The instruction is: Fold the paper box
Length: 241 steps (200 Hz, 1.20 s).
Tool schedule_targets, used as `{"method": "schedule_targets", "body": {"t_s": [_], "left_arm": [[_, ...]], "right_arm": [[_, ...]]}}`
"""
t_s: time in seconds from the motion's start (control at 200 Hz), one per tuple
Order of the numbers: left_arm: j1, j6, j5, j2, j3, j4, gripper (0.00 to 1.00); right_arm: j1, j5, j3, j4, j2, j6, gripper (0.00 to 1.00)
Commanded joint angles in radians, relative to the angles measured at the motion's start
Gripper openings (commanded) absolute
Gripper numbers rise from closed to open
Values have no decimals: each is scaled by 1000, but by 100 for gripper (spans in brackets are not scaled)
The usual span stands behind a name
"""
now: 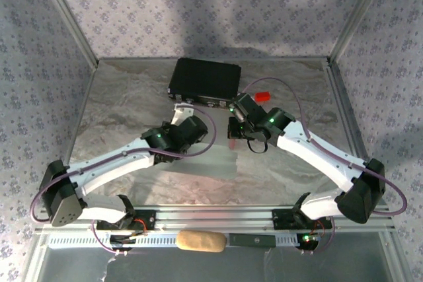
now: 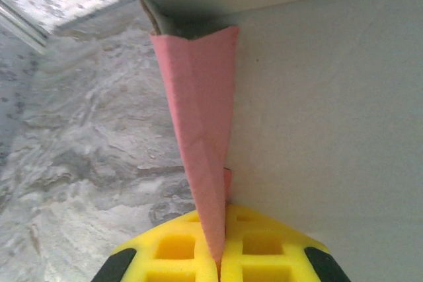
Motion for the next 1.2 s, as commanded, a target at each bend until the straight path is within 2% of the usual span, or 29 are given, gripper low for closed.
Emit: {"method": "schedule_targets", "body": {"t_s": [0.0,0.055,0.105,0.165,0.27,0.33,0.42,0.55,0.73,0.839,0.949,1.014,1.084,1.139,1.199], "left_arm": [[-39,-73,-197,37,43,-158,0],[-50,-64,-175,44,61,-151,1],[-53,-49,-138,37,79,-136,27],[-58,-20,-82,6,94,-110,41],[-56,4,36,-73,124,-79,55],[-41,22,127,-112,137,-63,58],[-33,35,182,-143,166,-84,68],[-31,20,176,-174,209,-139,69],[-47,-99,158,-217,249,-238,51],[-114,-216,115,-201,296,-354,48],[-189,-308,92,-201,303,-398,44],[-223,-333,88,-201,303,-400,49],[-240,-276,86,-193,298,-363,51],[-238,-159,73,-182,297,-330,53],[-193,-73,75,-171,293,-317,60]], "right_arm": [[1,40,20,-36,2,21,0],[1,44,13,-35,2,25,0],[-1,49,5,-37,2,31,0],[-5,54,-7,-31,-3,39,0],[-14,61,-36,-9,-14,52,0],[-19,59,-42,-5,-15,56,0],[-22,61,-43,1,-15,56,0],[-25,67,-46,3,-17,66,0],[-33,82,-60,13,-34,100,0],[-48,81,-116,38,-50,141,0],[-57,85,-149,69,-62,185,0],[-60,83,-167,92,-67,205,0],[-58,72,-176,117,-61,203,0],[-56,66,-170,110,-49,197,0],[-56,63,-172,105,-46,197,0]]}}
